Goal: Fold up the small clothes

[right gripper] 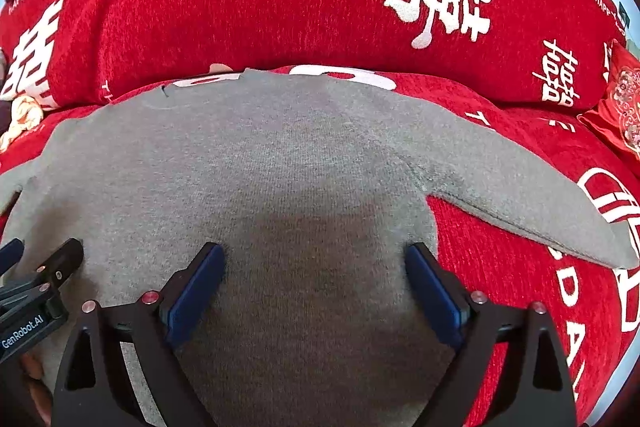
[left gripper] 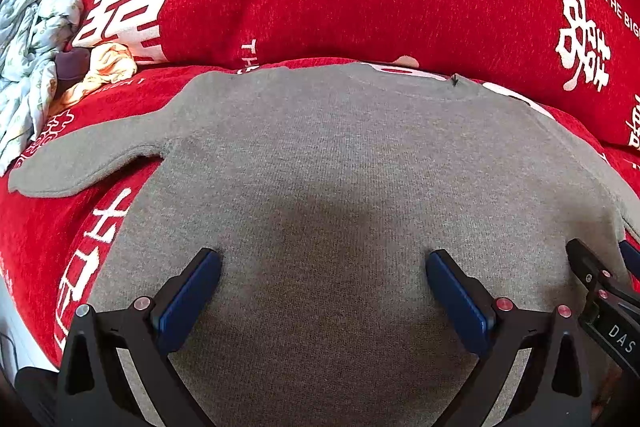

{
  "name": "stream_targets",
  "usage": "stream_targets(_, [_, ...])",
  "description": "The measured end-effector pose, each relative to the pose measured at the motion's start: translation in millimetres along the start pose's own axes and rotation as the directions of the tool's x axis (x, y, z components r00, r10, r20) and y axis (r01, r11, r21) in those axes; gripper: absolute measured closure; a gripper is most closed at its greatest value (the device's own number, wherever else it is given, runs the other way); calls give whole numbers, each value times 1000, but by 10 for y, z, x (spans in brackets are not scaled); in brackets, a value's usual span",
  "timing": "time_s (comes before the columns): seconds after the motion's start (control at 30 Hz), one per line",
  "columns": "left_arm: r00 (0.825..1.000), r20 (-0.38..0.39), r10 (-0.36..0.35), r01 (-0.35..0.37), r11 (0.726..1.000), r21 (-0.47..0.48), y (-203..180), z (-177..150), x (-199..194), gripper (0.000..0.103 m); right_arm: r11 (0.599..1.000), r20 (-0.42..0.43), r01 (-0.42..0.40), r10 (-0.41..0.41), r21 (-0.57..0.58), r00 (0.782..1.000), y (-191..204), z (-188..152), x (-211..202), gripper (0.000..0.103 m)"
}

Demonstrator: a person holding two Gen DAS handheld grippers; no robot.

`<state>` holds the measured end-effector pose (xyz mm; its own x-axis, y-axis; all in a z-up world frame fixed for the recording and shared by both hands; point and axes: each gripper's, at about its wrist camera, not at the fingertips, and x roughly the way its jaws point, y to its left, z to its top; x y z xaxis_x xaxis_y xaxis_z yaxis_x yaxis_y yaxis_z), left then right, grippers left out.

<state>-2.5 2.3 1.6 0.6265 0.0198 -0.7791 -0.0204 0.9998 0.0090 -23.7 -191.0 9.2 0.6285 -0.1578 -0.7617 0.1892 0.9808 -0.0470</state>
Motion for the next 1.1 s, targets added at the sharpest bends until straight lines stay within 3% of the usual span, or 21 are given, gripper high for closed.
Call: stream_targets(1.1, [999,-36,30,-30,1000,-7,-36,12,17,0,999,-30,6,-7,-34,1000,80,14,73,5])
